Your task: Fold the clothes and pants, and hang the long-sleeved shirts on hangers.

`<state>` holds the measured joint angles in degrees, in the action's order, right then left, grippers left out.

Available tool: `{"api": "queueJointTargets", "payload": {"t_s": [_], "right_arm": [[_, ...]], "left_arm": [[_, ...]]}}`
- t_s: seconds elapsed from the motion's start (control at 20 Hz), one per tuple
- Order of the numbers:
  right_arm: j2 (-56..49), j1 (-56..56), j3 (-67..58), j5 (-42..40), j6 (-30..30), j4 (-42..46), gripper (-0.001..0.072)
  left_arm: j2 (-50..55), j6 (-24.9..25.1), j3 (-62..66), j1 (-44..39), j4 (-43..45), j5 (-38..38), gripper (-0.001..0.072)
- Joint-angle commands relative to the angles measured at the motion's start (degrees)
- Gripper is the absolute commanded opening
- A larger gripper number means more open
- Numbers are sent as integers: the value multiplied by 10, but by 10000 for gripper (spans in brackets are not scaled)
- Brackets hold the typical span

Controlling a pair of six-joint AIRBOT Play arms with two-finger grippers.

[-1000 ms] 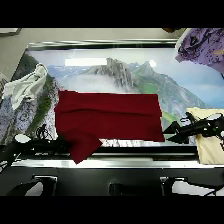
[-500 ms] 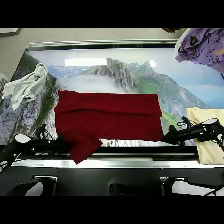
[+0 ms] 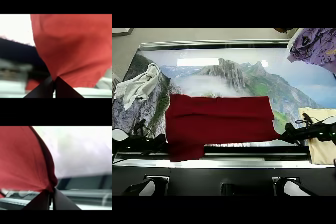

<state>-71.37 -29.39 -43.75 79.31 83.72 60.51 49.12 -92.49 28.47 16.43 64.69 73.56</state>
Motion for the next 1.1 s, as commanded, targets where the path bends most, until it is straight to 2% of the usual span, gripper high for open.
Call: {"api": "queueJointTargets", "payload": {"t_s": [0.0,0.15,0.3,0.35,0.5,1.05], "right_arm": [[98,0,0,43,53,60,25],[124,2,0,35,50,57,25],[119,69,0,-21,3,58,25],[116,102,-3,-52,5,68,25],[89,168,-35,-121,62,121,25],[-122,179,-252,-126,37,83,26]], "left_arm": [[-83,-27,14,7,40,70,17],[-79,-13,19,6,6,37,17],[-26,12,59,6,-2,10,17],[-2,23,76,6,-2,8,17],[86,47,143,1,-3,-7,17],[391,64,424,-63,-6,-24,17]]}}
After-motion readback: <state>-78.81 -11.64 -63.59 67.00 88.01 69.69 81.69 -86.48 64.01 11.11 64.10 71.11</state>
